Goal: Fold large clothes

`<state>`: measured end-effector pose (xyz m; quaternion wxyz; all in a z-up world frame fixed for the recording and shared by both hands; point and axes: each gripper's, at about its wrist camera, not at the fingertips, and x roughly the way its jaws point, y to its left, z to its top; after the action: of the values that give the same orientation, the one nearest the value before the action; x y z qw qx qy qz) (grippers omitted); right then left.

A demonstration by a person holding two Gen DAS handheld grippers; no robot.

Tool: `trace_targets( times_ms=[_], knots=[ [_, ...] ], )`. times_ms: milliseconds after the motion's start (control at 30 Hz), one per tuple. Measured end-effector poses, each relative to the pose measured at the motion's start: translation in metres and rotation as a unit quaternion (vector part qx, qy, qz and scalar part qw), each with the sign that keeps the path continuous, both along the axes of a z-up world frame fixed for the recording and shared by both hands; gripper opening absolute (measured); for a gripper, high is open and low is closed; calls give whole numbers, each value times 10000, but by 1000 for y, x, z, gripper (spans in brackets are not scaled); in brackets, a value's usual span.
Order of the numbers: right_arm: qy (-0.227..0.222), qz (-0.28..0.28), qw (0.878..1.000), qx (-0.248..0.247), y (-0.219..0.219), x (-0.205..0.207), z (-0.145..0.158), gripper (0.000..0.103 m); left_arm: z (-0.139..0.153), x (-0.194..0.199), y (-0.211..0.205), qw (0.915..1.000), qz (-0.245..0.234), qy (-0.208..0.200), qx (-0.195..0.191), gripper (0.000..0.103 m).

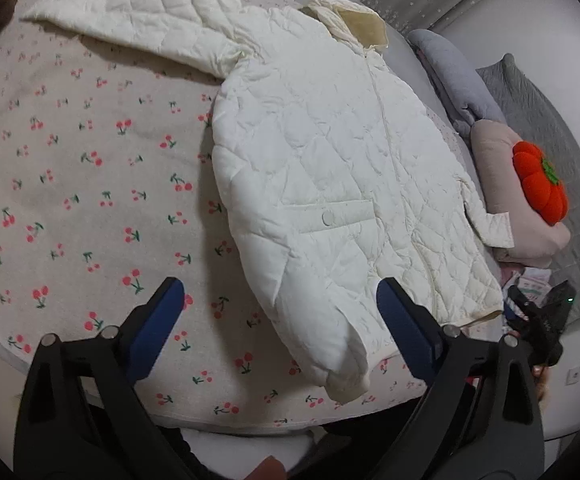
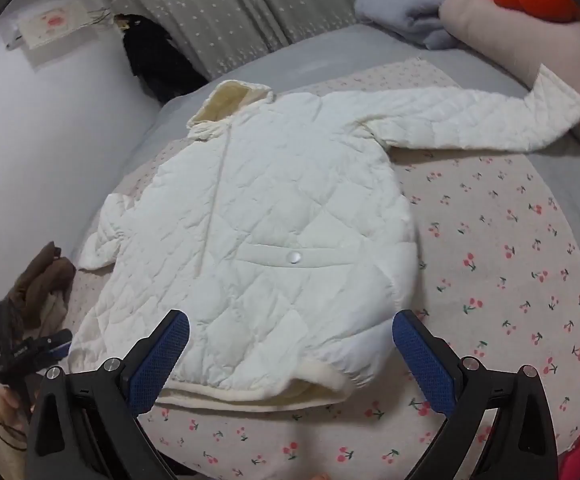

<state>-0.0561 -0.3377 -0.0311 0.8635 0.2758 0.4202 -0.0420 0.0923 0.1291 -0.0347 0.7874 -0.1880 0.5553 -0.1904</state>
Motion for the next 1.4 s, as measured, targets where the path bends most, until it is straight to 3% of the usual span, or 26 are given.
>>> trace_targets(
  times_ms=[200, 233, 267, 300, 333, 367, 533, 733, 900, 967, 1000, 1033, 1067, 1100, 1133, 1167, 1233, 1300, 1400],
  knots=[
    [316, -386, 9922, 1140, -46, 7, -38, 102, -23, 0, -19, 9955, -331, 391, -799, 79],
    [323, -356, 9894, 1371, -49, 9, -44, 92, -23, -1, -25, 9950, -433, 373, -825, 68],
    [283, -302, 9876, 1515, -49, 10, -50, 70, -22, -2, -31, 9949, -527, 349, -790, 53],
    [275, -251, 9851, 1680, -49, 11, -54, 57, -21, -3, -35, 9956, -592, 301, -660, 45],
    [273, -222, 9840, 1745, -49, 11, -56, 32, -19, -5, -38, 9964, -637, 203, -517, 34],
    [254, -230, 9852, 1677, -48, 10, -56, 19, -16, -5, -38, 9970, -645, 115, -413, 24],
    [111, -137, 9870, 1595, -37, -7, -47, 11, -5, -6, -18, 9979, -620, -169, -103, 15],
    [417, 236, 9940, 981, 14, -30, -33, 11, -2, -20, -5, 9948, -847, -248, 517, 14],
    [840, 378, 9944, 521, 35, -36, -43, 11, -17, -29, -12, 9869, -1102, -112, 1171, 15],
    [1073, 511, 9927, 198, 39, -31, -49, 14, -25, -26, -13, 9856, -1114, 26, 1274, 23],
    [1115, 574, 9921, 62, 40, -28, -48, 18, -26, -23, -13, 9857, -1045, 56, 1321, 26],
    [1114, 627, 9918, 5, 38, -27, -45, 20, -23, -23, -13, 9854, -950, 6, 1412, 36],
    [1045, 672, 9922, -30, 35, -26, -37, 25, -18, -23, -14, 9841, -850, -103, 1559, 53],
    [939, 678, 9932, -72, 28, -25, -30, 29, -10, -22, -14, 9808, -699, -291, 1799, 62],
    [971, 831, 9918, -31, 19, -26, -22, 45, -3, -24, -12, 9769, -554, -495, 2001, 72],
    [823, 712, 9939, -160, 10, -28, -13, 69, 7, -23, -14, 9717, -399, -735, 2210, 75],
    [493, 372, 9974, -378, -14, -34, 3, 85, 26, -18, -18, 9620, -137, -1137, 2480, 80],
    [304, 66, 9988, -378, -35, -37, 10, 85, 38, -8, -19, 9606, -2, -1346, 2430, 85],
    [62, -554, 9978, -357, -81, -35, 14, 85, 47, 6, -39, 9652, -81, -1435, 2184, 85]
  ],
)
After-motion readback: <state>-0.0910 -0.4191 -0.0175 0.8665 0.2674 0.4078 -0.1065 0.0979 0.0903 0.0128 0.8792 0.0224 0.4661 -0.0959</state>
